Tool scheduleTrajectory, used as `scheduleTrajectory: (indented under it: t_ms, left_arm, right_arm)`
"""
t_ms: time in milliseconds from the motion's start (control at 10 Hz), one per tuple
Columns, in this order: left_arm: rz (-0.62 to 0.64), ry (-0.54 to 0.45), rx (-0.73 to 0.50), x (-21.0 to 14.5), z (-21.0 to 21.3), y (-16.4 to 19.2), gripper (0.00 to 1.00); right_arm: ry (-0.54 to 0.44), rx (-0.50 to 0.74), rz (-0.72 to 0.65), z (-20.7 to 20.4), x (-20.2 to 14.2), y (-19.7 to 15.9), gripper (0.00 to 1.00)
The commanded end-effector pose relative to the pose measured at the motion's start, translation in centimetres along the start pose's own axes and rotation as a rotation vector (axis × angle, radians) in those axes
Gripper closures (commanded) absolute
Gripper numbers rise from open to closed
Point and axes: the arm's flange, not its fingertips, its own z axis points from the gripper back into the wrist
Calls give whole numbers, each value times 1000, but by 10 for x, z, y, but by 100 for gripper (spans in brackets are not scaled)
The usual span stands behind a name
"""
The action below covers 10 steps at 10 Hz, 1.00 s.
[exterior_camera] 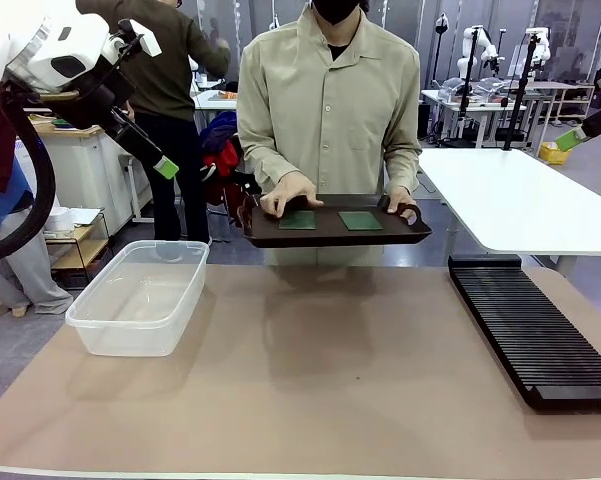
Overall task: Sort PCBs into racks and boxes based on the side picked up.
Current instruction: Pick up the Blank PCB handed by the Human.
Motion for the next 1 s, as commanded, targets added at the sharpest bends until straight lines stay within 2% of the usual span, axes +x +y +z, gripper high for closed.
scheduleTrajectory:
  t_ms: [0,900]
  left_arm:
    - [3,0,5,-1,1,1,0]
    - [3,0,5,-1,1,1,0]
  right_arm:
    - [3,11,4,-1,-1,0,0]
    - [3,11,4,-1,-1,0,0]
